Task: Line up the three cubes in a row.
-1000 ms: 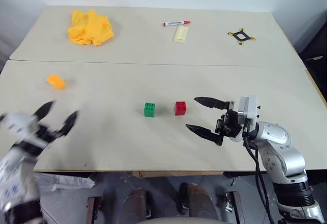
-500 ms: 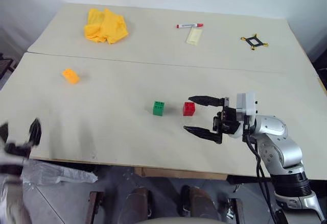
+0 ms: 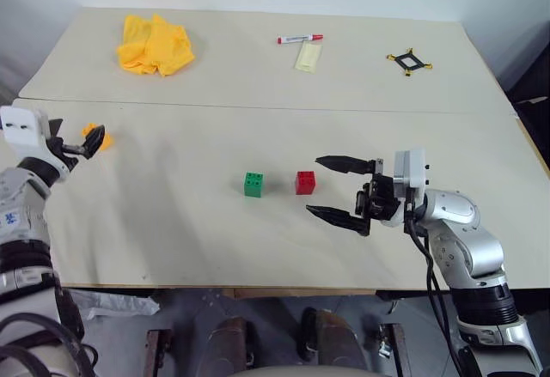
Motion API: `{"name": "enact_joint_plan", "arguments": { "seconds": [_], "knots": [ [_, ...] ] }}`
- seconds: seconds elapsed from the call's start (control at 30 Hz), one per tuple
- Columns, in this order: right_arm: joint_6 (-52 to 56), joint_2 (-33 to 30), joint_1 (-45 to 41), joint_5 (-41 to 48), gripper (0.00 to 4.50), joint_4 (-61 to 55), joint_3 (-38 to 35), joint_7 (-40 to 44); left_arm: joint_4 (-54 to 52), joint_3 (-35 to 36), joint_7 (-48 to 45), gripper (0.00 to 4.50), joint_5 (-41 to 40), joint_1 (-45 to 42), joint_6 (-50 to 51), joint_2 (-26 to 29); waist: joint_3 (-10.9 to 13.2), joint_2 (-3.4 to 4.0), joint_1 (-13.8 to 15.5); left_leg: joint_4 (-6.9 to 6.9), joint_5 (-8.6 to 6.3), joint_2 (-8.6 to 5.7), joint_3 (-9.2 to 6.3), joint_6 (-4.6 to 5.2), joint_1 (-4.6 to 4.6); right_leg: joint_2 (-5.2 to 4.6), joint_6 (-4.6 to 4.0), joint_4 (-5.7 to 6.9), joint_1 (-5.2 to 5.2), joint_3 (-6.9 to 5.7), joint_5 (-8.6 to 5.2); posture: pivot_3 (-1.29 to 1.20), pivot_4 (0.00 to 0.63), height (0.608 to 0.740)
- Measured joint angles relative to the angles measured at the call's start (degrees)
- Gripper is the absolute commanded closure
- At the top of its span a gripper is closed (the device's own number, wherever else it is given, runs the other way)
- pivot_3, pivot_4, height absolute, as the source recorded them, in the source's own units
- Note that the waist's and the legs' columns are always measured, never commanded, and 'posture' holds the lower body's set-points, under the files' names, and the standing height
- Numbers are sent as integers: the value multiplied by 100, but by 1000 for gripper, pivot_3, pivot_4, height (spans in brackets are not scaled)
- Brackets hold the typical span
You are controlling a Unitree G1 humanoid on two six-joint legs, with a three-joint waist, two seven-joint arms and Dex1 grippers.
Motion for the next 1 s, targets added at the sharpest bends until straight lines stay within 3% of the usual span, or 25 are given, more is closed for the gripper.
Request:
{"name": "enact_joint_plan", "arguments": {
  "seconds": [0.1,0.27,0.43,0.77,1.0],
  "knots": [
    [0,2,149,-2,0,-55,-30,-90,681,-176,125,51,218,-398,-265,-61,0,-1,1,-1,0,-5,-6,0,-3,-3,1,2,0,-2,1,0,150,740],
    [5,1,373,3,0,-243,-36,-217,876,-287,272,51,297,-465,-489,-460,0,-4,11,6,1,-12,-15,2,-6,-12,2,8,1,-1,1,0,150,740],
    [13,-7,439,7,0,-247,-39,-231,920,-267,1374,51,438,-531,-377,-650,-2,-6,9,6,2,-4,-16,4,-3,-17,2,11,2,1,1,0,150,740],
    [35,-11,431,21,0,-221,-42,-251,-1293,-157,3221,51,345,102,1028,-1997,-3,-13,29,21,2,10,-41,8,-6,-23,6,36,7,4,4,0,150,740],
    [35,-10,427,21,0,-155,-41,-194,-1376,-60,3575,51,341,34,1223,-2055,-3,-13,21,20,2,13,-38,8,-5,-20,6,34,6,2,3,0,150,740]
  ]
}}
